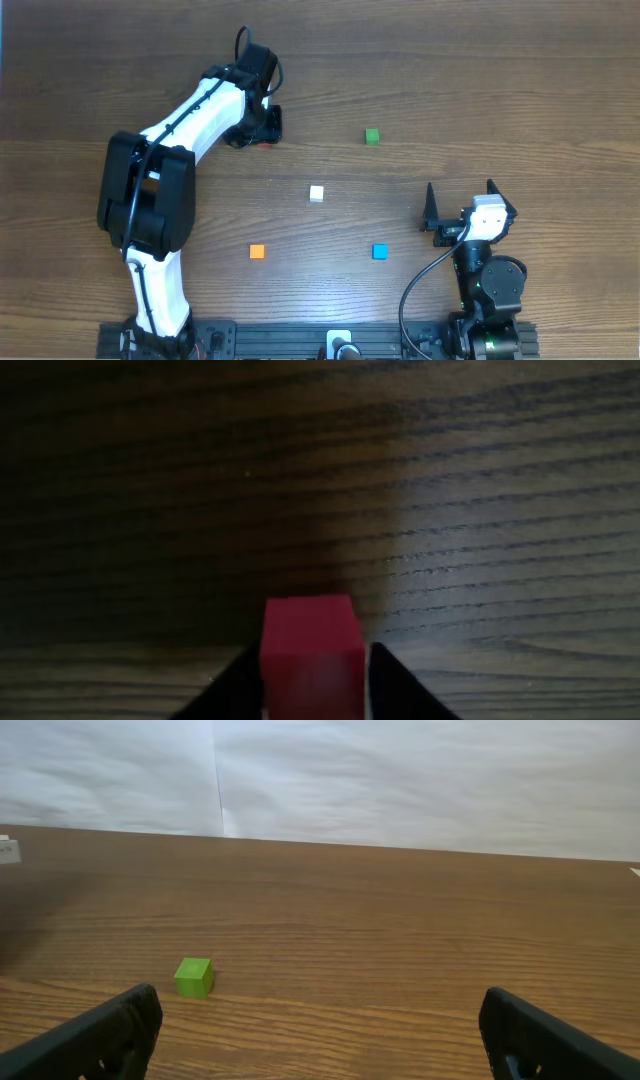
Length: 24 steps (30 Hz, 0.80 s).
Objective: Stack Cubes
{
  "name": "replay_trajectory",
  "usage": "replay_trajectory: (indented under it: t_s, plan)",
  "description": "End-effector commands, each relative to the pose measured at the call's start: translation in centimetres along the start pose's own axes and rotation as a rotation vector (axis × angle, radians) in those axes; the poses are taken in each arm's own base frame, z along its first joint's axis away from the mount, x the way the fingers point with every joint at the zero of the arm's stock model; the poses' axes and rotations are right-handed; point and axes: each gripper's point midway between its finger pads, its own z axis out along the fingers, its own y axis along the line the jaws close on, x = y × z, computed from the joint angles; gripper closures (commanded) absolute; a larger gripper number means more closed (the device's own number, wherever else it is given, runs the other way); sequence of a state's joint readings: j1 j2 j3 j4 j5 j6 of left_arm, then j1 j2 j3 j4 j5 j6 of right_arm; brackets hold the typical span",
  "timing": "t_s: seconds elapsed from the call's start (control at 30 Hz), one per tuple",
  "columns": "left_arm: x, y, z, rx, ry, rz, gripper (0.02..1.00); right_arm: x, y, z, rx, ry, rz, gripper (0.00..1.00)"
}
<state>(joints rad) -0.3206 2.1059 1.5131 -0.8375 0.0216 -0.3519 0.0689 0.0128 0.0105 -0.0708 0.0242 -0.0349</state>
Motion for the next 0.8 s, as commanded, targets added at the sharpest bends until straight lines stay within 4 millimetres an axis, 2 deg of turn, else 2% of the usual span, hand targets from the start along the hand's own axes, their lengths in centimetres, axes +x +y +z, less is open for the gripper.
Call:
replay_trajectory:
  t_s: [0.03,0.27,0.37,0.47,0.63,0.73,0.8]
  plan:
    - [-0.4,-0.1,0.2,-0.009,-0.008,0.002,0.746,0.2,-0.1,0.0,0.002,0.0,-0.004,0.007]
    - [-0.5,-0.3,-0.2,-0.007,-0.014,-0.04,0.917,0.2,-0.1,0.0,0.002,0.0,-0.004,0.009]
    - [-0.3,-1.0,-1.7,0.002,-0.033,-0.057,0.982,0.2,-0.1,0.0,0.001,0.0,-0.004,0.007]
    - [0.2,-2.5,-4.2,0.021,-0.06,-0.05,0.978,0.2,-0.1,0.0,0.002,0.0,-0.004,0.007]
    - [3.9,-5.8,-9.8,0.034,-0.081,-0.041,0.978,0.2,-0.1,0.0,0.002,0.0,-0.004,0.007]
    - [6.0,-7.9,-11.3,0.044,-0.083,-0.035,0.98,0.2,-0.1,0.0,0.002,0.0,-0.004,0.007]
    - [7.6,-9.3,-11.4,0.038,-0.08,-0.039,0.976,0.2,-0.1,0.0,0.002,0.0,-0.004,0.007]
